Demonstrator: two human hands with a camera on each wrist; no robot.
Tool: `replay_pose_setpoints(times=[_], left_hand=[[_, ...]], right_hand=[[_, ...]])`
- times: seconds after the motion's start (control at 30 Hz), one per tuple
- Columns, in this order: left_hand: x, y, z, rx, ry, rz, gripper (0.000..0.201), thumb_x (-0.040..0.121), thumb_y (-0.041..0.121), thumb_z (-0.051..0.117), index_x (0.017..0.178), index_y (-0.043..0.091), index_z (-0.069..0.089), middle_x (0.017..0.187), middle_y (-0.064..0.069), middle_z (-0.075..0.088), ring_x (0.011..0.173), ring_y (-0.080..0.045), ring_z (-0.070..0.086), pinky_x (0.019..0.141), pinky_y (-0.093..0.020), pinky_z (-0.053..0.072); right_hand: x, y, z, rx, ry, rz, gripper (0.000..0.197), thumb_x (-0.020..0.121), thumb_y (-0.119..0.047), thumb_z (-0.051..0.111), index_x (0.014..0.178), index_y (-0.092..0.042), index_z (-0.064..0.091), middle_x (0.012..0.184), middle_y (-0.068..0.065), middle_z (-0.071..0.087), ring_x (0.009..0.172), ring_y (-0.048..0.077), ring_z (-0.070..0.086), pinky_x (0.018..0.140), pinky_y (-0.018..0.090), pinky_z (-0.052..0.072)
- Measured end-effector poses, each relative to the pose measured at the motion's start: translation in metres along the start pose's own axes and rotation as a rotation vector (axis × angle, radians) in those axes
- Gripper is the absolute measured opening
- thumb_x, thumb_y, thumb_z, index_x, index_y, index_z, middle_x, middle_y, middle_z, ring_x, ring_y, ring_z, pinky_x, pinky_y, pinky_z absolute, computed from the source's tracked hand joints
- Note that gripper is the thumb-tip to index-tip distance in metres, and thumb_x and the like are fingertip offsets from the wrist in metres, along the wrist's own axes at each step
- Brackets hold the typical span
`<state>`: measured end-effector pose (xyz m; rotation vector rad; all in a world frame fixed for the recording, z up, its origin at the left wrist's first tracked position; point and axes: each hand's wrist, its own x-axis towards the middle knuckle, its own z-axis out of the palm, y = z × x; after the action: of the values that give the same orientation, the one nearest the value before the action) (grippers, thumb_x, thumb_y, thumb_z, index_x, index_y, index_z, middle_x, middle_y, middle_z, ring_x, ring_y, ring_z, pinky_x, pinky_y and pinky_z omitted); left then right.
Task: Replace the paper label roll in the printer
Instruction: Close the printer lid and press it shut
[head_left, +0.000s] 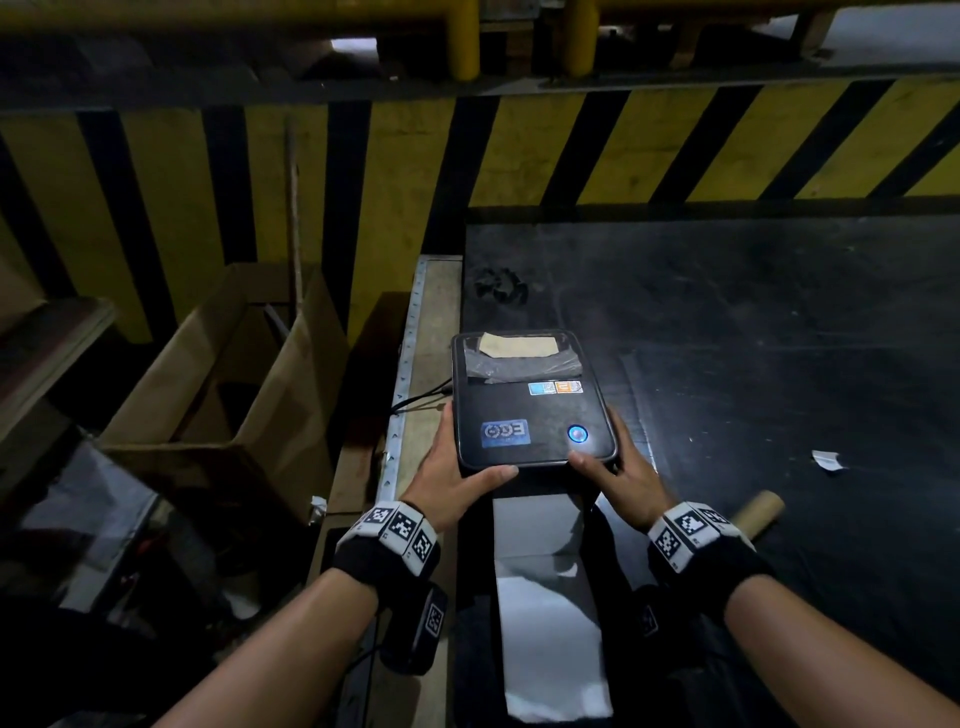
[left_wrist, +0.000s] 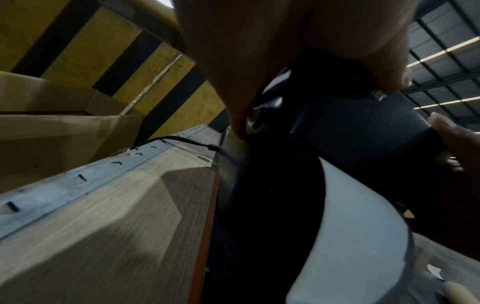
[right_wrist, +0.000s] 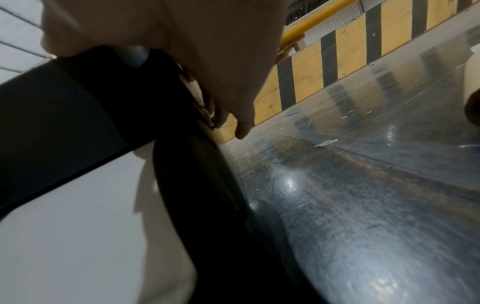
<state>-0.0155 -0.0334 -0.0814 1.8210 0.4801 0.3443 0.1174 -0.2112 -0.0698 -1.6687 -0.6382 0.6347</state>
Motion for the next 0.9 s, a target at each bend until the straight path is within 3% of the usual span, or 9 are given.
replay_pose_setpoints(times=[0.13,0.23,0.3,0.43,0.63,0.8,0.9], left_hand=[[0.0002,-0.0003,0.0003,-0.004,-0.004,-0.005,0.094,0.073,0.020,0.077,0.143,0.029,0.015,0.119,0.032,0.043,0.099,0.034,0.044,0.081,0.007,0.037],[0.0008,-0.0020,0.0001,-0.024,-0.002,-0.005,0.096,0.071,0.024,0.079,0.145,0.027,0.017,0.128,0.022,0.048,0.110,0.024,0.047,0.092,-0.001,0.041],[0.0008,-0.0018,0.0000,-0.026,-0.004,-0.006,0.098,0.071,0.023,0.079,0.146,0.027,0.016,0.127,0.023,0.049,0.110,0.023,0.048,0.092,-0.002,0.042],[0.0010,-0.0022,-0.0001,-0.027,-0.002,-0.013,0.099,0.070,0.026,0.079,0.146,0.029,0.015,0.130,0.018,0.048,0.114,0.020,0.047,0.092,-0.003,0.042],[0.0008,-0.0019,-0.0006,-0.033,-0.005,-0.016,0.099,0.070,0.026,0.079,0.146,0.030,0.015,0.133,0.015,0.049,0.121,0.010,0.047,0.099,-0.012,0.043],[0.0009,-0.0004,-0.0003,-0.040,-0.010,-0.015,0.097,0.071,0.024,0.079,0.144,0.031,0.016,0.130,0.018,0.049,0.118,0.013,0.048,0.098,-0.012,0.044],[0.0011,0.0003,0.0001,-0.037,-0.012,-0.008,0.095,0.072,0.021,0.078,0.142,0.034,0.016,0.123,0.027,0.046,0.107,0.025,0.048,0.089,-0.001,0.042]], right_hand=[[-0.0013,-0.0013,0.0005,-0.010,0.005,0.007,0.051,0.084,-0.008,0.061,0.117,-0.036,0.033,0.104,-0.024,0.054,0.083,-0.025,0.056,0.075,-0.001,0.044],[-0.0015,-0.0024,0.0004,-0.001,0.000,0.000,0.044,0.085,-0.005,0.060,0.106,-0.037,0.041,0.103,-0.024,0.055,0.083,-0.023,0.057,0.073,-0.001,0.044],[-0.0014,-0.0023,0.0006,0.009,-0.001,-0.004,0.044,0.084,-0.004,0.060,0.104,-0.039,0.041,0.103,-0.024,0.055,0.083,-0.023,0.057,0.073,-0.001,0.044],[-0.0005,0.0004,0.0006,0.014,0.001,0.010,0.055,0.084,-0.007,0.061,0.121,-0.036,0.031,0.107,-0.021,0.055,0.085,-0.025,0.056,0.076,0.000,0.044],[-0.0003,-0.0016,0.0018,0.012,0.000,0.014,0.058,0.085,-0.005,0.059,0.122,-0.035,0.025,0.102,-0.022,0.053,0.080,-0.026,0.055,0.071,-0.003,0.043],[-0.0007,-0.0016,0.0011,0.006,0.006,0.012,0.058,0.085,-0.005,0.059,0.122,-0.034,0.027,0.103,-0.020,0.054,0.081,-0.025,0.056,0.072,-0.002,0.043],[-0.0005,-0.0021,0.0010,0.006,0.006,0.007,0.056,0.085,-0.003,0.059,0.121,-0.033,0.028,0.104,-0.017,0.054,0.081,-0.025,0.056,0.072,-0.001,0.044]])
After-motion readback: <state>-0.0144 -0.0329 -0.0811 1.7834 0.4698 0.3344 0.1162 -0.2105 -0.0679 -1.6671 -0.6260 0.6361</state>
